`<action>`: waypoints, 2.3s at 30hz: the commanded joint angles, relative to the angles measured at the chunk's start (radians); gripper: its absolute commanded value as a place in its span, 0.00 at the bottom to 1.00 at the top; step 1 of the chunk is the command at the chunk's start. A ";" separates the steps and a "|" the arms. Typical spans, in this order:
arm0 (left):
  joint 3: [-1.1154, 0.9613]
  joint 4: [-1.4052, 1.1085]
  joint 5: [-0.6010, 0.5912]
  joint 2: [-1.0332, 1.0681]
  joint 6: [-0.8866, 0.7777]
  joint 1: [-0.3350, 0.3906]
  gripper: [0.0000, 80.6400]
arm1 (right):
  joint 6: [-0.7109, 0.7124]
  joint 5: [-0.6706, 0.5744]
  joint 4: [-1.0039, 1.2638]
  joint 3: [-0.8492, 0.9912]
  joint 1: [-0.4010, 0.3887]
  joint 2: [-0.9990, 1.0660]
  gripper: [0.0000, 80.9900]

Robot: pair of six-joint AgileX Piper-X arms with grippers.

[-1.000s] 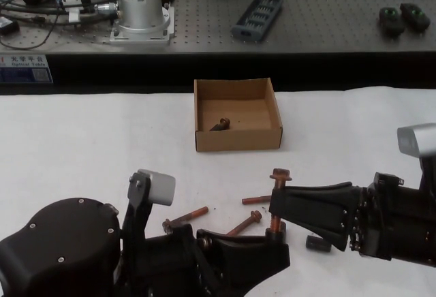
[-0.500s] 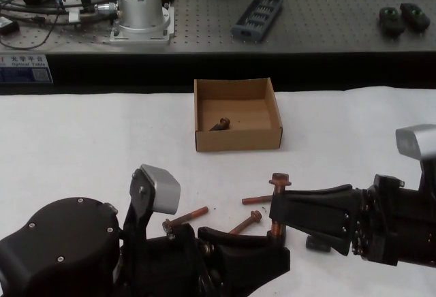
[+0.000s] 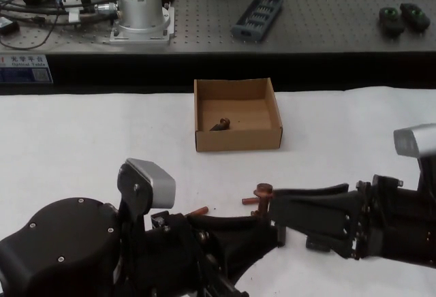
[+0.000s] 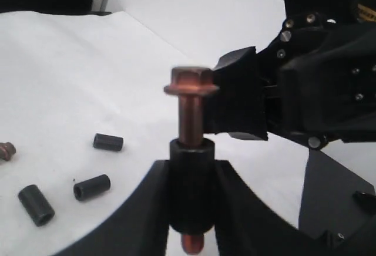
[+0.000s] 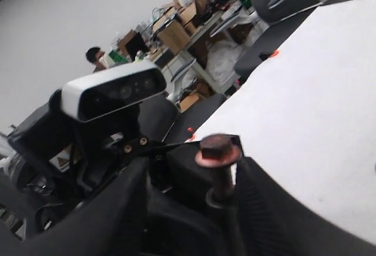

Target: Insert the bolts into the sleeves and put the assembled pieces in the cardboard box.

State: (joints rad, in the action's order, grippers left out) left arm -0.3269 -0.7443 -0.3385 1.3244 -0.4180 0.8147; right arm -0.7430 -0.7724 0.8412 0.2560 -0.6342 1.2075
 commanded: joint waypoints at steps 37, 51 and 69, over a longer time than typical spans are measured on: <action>-0.707 0.433 -0.189 0.497 0.428 -0.388 0.10 | 0.175 0.269 -0.460 0.008 -0.211 0.002 0.21; -1.020 0.635 -0.138 0.680 0.539 -0.425 0.10 | 0.174 0.297 -0.482 -0.009 -0.277 -0.001 0.21; -1.196 0.794 -0.091 0.793 0.620 -0.438 0.10 | 0.154 0.312 -0.476 -0.033 -0.277 -0.017 0.21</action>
State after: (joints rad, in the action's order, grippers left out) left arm -1.5052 0.0474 -0.4368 2.1197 0.1868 0.3692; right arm -0.5886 -0.4600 0.3637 0.2226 -0.9064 1.2050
